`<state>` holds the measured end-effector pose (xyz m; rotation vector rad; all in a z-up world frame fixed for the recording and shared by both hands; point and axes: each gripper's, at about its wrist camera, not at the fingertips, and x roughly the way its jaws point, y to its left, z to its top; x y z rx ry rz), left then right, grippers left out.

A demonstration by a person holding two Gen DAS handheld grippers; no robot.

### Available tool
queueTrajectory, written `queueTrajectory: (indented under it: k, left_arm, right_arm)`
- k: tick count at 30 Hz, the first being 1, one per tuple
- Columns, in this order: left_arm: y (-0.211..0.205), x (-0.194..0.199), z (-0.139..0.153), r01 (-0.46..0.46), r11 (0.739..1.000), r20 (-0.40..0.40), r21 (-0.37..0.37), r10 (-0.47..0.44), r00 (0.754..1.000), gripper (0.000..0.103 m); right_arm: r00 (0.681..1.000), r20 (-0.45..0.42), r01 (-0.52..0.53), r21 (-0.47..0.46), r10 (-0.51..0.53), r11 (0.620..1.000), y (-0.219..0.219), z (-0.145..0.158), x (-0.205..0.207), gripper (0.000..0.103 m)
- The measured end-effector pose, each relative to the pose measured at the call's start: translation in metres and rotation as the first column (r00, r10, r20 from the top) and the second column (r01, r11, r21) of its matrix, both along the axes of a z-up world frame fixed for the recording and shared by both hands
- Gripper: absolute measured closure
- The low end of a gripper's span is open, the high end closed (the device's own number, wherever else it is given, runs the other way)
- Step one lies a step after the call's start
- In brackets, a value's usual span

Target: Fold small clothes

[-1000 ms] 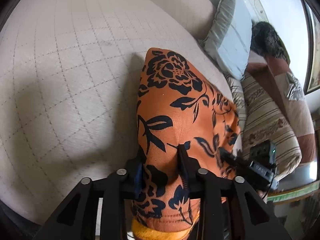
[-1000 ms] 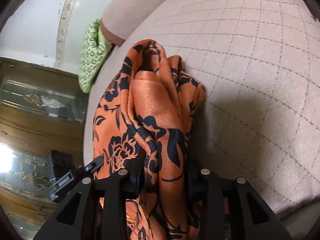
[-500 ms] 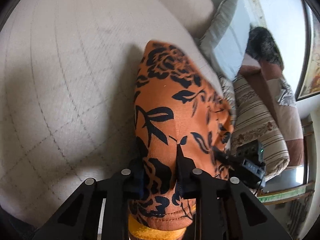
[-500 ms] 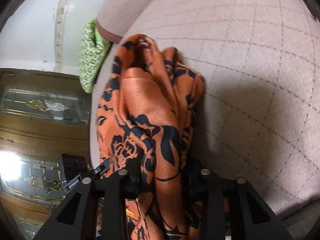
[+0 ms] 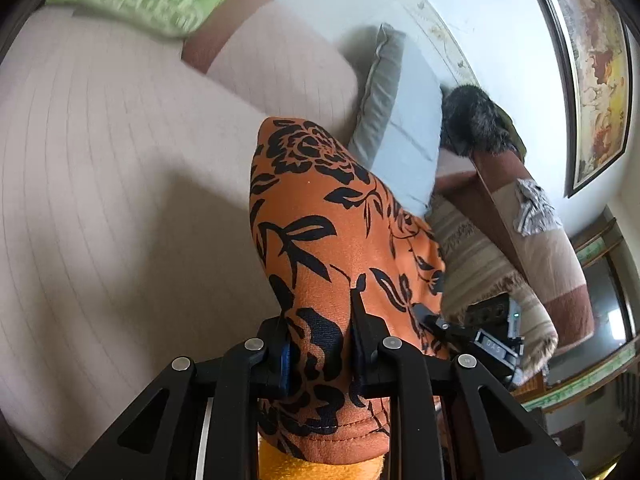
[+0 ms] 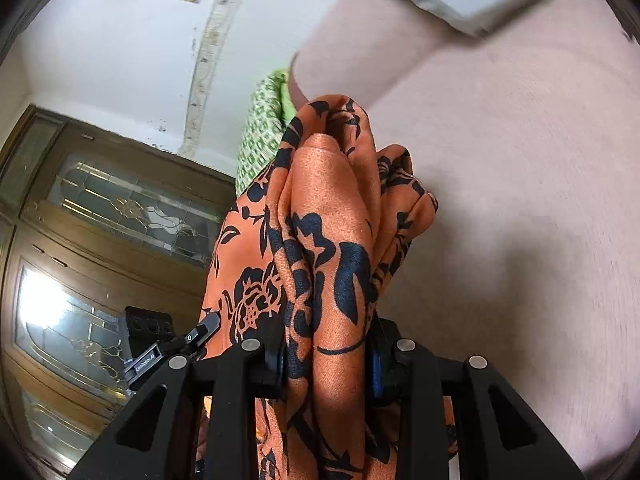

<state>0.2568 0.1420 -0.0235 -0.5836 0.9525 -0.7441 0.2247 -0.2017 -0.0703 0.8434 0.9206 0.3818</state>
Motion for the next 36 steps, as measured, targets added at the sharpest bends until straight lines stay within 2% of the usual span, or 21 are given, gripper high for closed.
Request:
queueTrajectory:
  k: [4, 8, 11, 13, 14, 15, 16, 17, 19, 22, 27, 30, 32, 33, 35, 36]
  left_arm:
    - [-0.003, 0.027, 0.005, -0.011, 1.0, 0.007, 0.005, 0.011, 1.0, 0.083]
    - [-0.013, 0.06, -0.018, -0.008, 0.999, -0.006, 0.038, 0.009, 1.0, 0.082]
    - [-0.022, 0.082, -0.049, -0.012, 0.998, -0.036, 0.057, 0.014, 0.999, 0.081]
    - [-0.027, 0.092, -0.084, -0.022, 0.997, -0.095, 0.07, 0.029, 0.995, 0.079]
    - [-0.03, 0.097, -0.102, -0.033, 0.993, -0.146, 0.111, 0.049, 0.988, 0.075]
    - [-0.036, 0.102, -0.123, -0.044, 0.979, -0.215, 0.2, 0.087, 0.973, 0.072]
    - [-0.04, 0.103, -0.131, -0.043, 0.973, -0.234, 0.228, 0.098, 0.967, 0.061]
    - [-0.041, 0.103, -0.132, -0.047, 0.973, -0.227, 0.227, 0.1, 0.969, 0.059]
    - [-0.045, 0.099, -0.12, -0.043, 0.966, -0.195, 0.253, 0.094, 0.976, 0.058]
    - [-0.042, 0.087, -0.102, -0.082, 0.954, -0.14, 0.289, 0.127, 0.982, 0.057]
    - [-0.024, 0.036, -0.088, -0.094, 0.962, -0.132, 0.256, 0.131, 0.983, 0.057]
    - [-0.015, 0.014, -0.09, -0.096, 0.966, -0.143, 0.24, 0.132, 0.981, 0.055]
    - [-0.014, 0.001, -0.099, -0.093, 0.966, -0.153, 0.24, 0.133, 0.979, 0.057]
    - [-0.015, 0.0, -0.1, -0.098, 0.963, -0.145, 0.253, 0.138, 0.98, 0.057]
    - [-0.017, -0.002, -0.101, -0.097, 0.957, -0.113, 0.273, 0.132, 0.985, 0.06]
    - [-0.018, -0.004, -0.1, -0.097, 0.956, -0.111, 0.276, 0.132, 0.985, 0.067]
  right_arm:
    - [1.0, 0.014, -0.018, -0.03, 0.018, 0.999, 0.004, 0.015, 0.015, 0.074]
    - [1.0, -0.001, -0.022, -0.037, 0.022, 0.999, -0.001, 0.004, 0.028, 0.074]
    - [0.999, -0.038, -0.023, -0.037, 0.022, 0.999, -0.001, -0.029, 0.044, 0.074]
    - [0.998, -0.055, -0.025, -0.061, 0.022, 0.998, -0.003, -0.053, 0.048, 0.073]
    - [0.997, -0.077, -0.025, -0.079, 0.019, 0.997, -0.004, -0.072, 0.049, 0.072]
    - [0.994, -0.105, -0.024, -0.083, 0.015, 0.996, -0.003, -0.085, 0.052, 0.071]
    - [0.989, -0.148, -0.028, -0.076, 0.016, 0.997, -0.003, -0.102, 0.055, 0.068]
    - [0.988, -0.156, -0.024, -0.06, 0.014, 0.998, -0.003, -0.109, 0.056, 0.065]
    - [0.988, -0.154, -0.023, -0.074, 0.011, 0.997, -0.005, -0.105, 0.059, 0.06]
    - [0.993, -0.121, -0.012, -0.146, -0.005, 0.989, -0.003, -0.079, 0.051, 0.06]
    - [0.999, -0.043, 0.02, -0.259, -0.033, 0.966, 0.003, -0.03, 0.006, 0.059]
    - [0.999, -0.031, 0.009, -0.273, -0.018, 0.962, 0.012, -0.024, -0.025, 0.059]
    - [0.998, -0.059, 0.007, -0.277, -0.025, 0.961, 0.023, -0.033, -0.037, 0.071]
    - [0.997, -0.071, 0.01, -0.291, -0.033, 0.957, 0.027, -0.039, -0.039, 0.081]
    - [0.996, -0.08, 0.001, -0.39, -0.035, 0.921, 0.038, -0.041, -0.035, 0.088]
    - [0.996, -0.083, 0.003, -0.428, -0.043, 0.904, 0.041, -0.041, -0.035, 0.091]
